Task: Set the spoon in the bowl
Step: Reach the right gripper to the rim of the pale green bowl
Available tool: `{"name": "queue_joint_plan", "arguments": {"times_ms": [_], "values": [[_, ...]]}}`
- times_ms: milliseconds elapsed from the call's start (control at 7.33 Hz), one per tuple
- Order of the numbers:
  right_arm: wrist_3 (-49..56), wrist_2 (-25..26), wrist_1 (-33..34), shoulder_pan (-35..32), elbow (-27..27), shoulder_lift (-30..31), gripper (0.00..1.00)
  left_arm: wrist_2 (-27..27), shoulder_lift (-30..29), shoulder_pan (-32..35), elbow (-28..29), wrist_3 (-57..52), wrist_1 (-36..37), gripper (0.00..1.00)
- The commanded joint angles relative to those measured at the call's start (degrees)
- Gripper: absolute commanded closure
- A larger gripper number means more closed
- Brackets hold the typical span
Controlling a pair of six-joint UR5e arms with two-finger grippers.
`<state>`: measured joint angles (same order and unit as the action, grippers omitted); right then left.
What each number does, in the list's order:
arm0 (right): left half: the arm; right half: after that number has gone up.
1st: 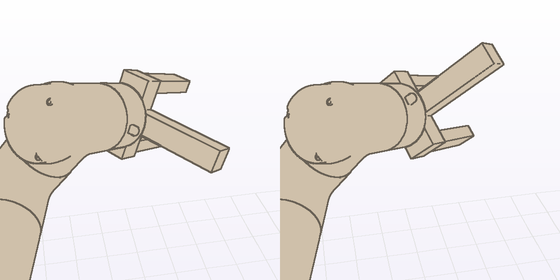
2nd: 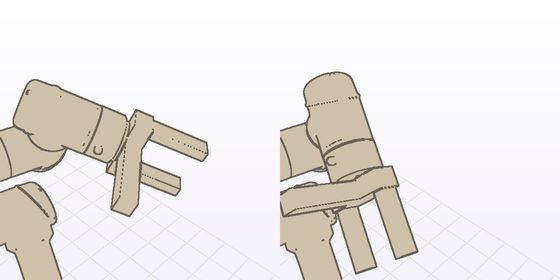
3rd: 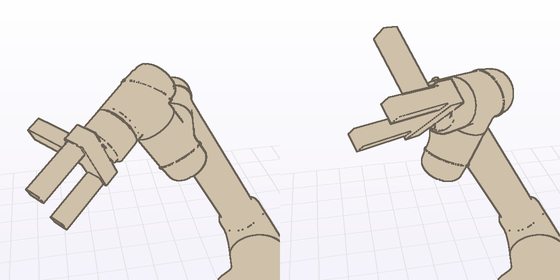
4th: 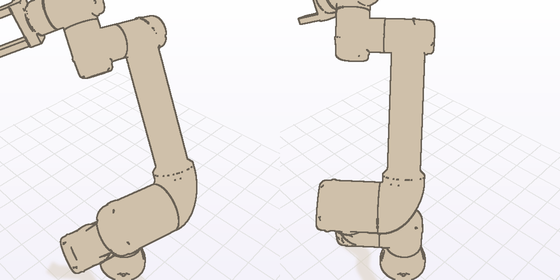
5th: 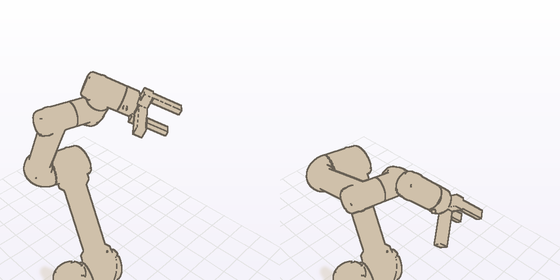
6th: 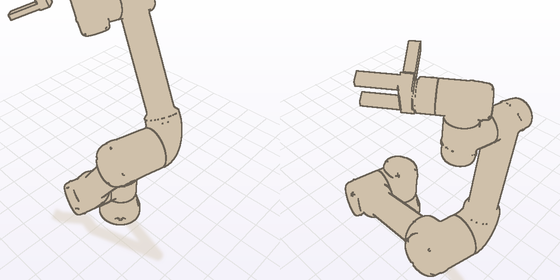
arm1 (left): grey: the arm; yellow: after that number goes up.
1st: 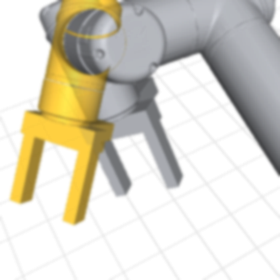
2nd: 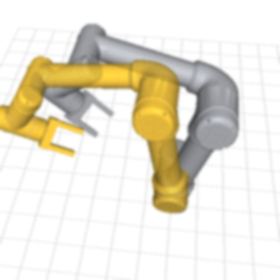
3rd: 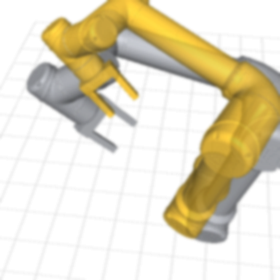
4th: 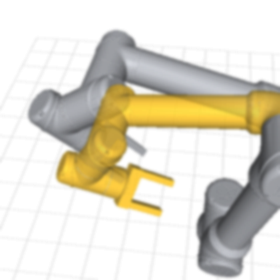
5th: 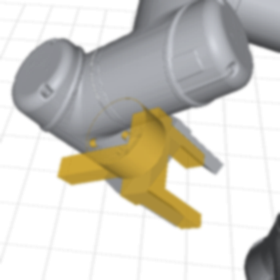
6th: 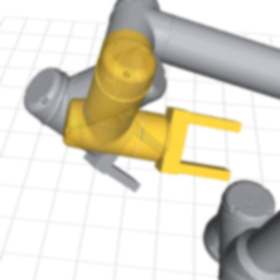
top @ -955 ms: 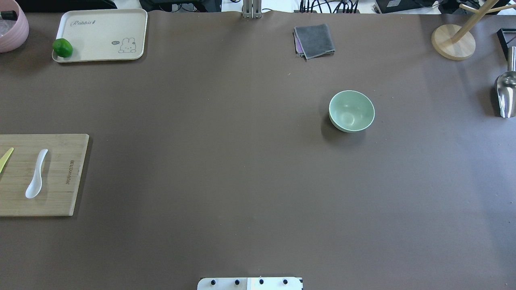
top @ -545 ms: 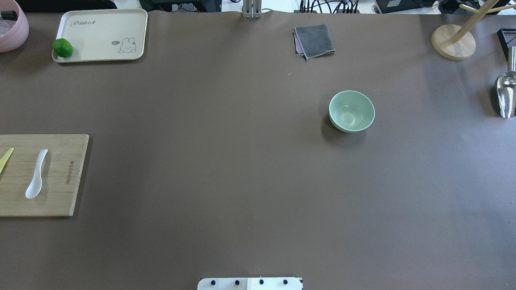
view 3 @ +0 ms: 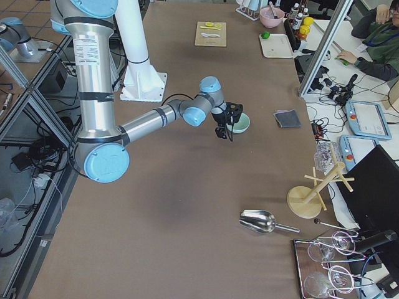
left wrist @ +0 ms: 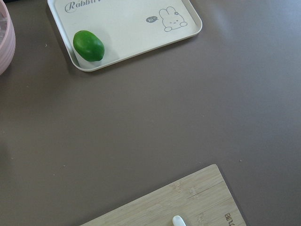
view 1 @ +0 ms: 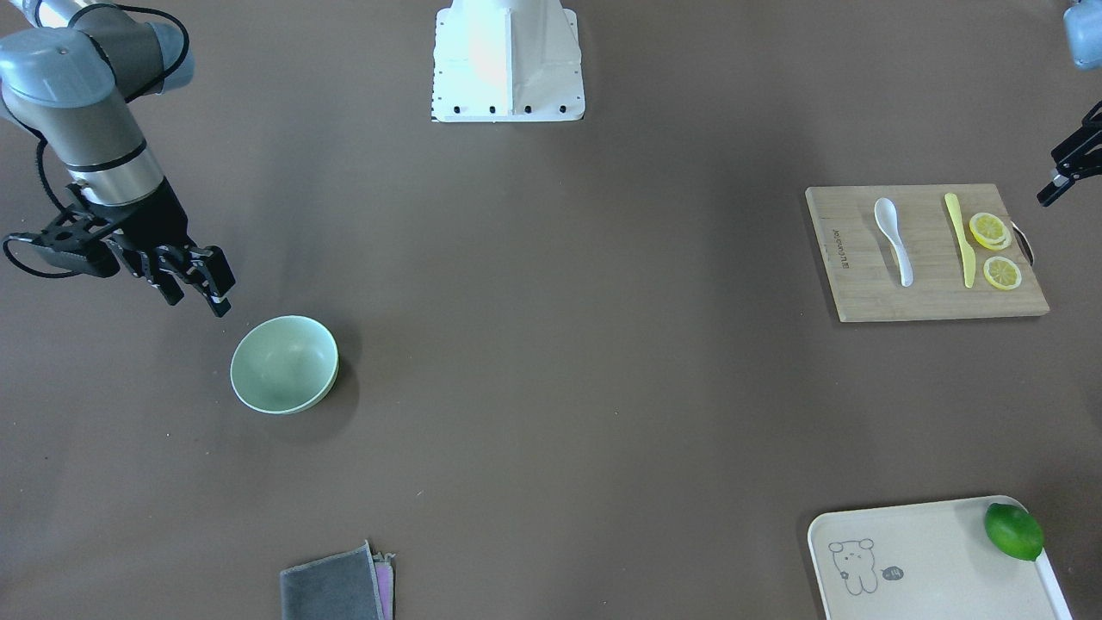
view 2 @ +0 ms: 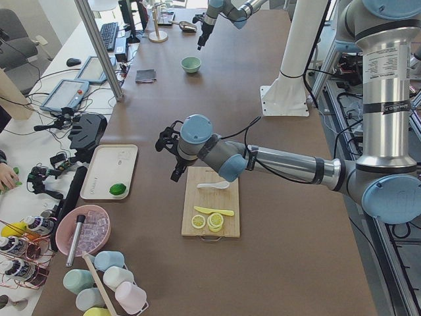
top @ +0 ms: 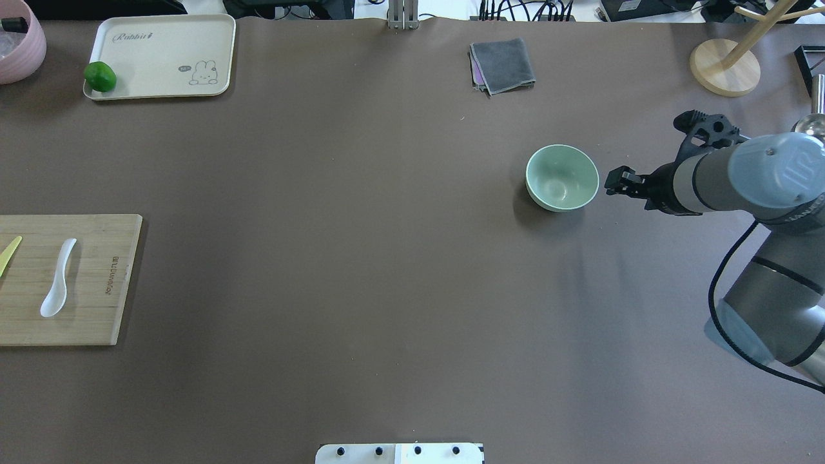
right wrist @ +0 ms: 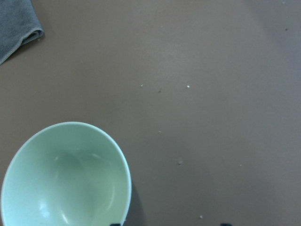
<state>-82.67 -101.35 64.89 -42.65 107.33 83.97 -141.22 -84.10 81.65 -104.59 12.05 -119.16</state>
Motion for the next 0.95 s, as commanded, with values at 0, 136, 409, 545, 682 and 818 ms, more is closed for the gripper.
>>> {"name": "queue_joint_plan", "arguments": {"times_ms": [0,136,409,545,682,818], "values": [[-2.7,2.7,0.0,2.7,-1.0,-1.0,0.50,0.0,0.1,0.0,0.0,0.0,-0.1,0.02],[-2.7,2.8,0.0,2.8,-1.9,-1.9,0.51,0.1,0.2,0.0,0.0,-0.1,-0.1,0.02],[-2.8,2.8,0.1,2.5,-3.4,-4.6,0.53,0.1,0.2,-0.2,0.0,-0.1,-0.3,0.02],[-2.8,2.8,0.1,2.0,-4.7,-5.7,0.54,0.1,0.2,0.0,0.1,-0.2,-0.2,0.02],[-2.5,2.8,0.1,1.7,-6.2,-5.8,0.54,0.1,0.1,-0.2,0.1,-0.2,-0.2,0.02],[-2.5,3.1,0.1,1.7,-7.0,-6.0,0.54,0.1,0.1,-0.3,0.4,-0.3,-0.3,0.02]]}}
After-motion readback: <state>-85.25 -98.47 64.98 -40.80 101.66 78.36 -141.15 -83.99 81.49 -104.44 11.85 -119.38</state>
